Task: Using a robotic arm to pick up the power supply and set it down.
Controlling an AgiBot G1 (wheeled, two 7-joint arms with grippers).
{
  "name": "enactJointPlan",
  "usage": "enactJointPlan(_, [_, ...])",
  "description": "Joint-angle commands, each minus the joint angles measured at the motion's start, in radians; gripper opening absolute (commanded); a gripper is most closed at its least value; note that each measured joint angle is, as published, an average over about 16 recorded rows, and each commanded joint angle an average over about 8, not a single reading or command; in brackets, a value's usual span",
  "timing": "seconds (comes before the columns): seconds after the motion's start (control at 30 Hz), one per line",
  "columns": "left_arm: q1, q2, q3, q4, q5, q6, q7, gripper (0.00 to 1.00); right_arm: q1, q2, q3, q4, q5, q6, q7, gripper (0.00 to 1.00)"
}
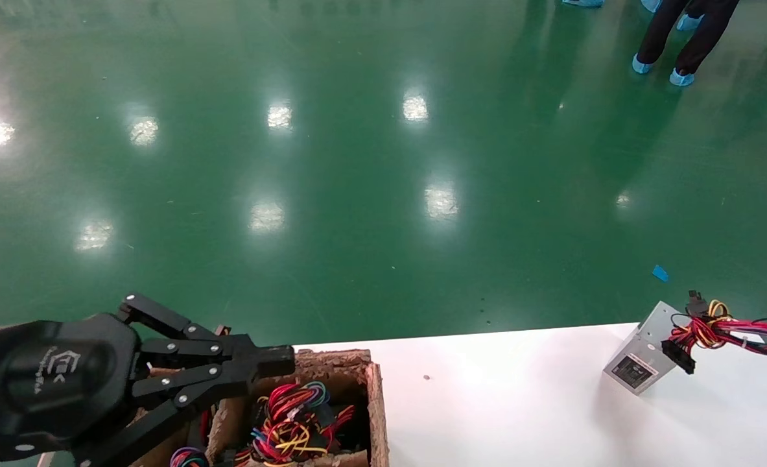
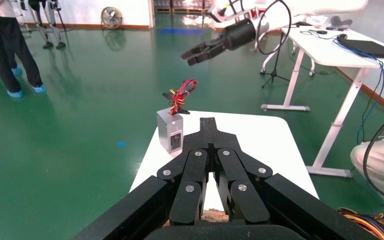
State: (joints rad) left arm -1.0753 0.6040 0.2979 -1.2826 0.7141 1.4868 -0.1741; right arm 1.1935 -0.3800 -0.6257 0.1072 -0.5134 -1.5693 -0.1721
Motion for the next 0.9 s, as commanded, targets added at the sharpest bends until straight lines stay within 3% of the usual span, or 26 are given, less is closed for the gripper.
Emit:
enactJointPlan(0.03, [0.000,0.000,0.000,0.000,0.000,0.000,0.000,0.00,0.008,0.002,0.003,0.008,0.003,-0.004,-0.004,1.00])
enactJointPlan(0.23, [0.000,0.000,0.000,0.001,0.000,0.000,0.000,0.03,0.001,-0.017,0.033,0.107,-0.013,0.000,0.025,1.00])
enactJointPlan(0.5, [0.000,0.000,0.001,0.001,0.000,0.000,0.001,1.00,-0.016,-0.048,0.079,0.265,-0.043,0.011,0.074,1.00])
enactJointPlan(0.9, [-0.001,0.000,0.001,0.001,-0.001,0.000,0.001,1.00,-0.043,-0.096,0.148,0.501,-0.088,0.027,0.148,1.00])
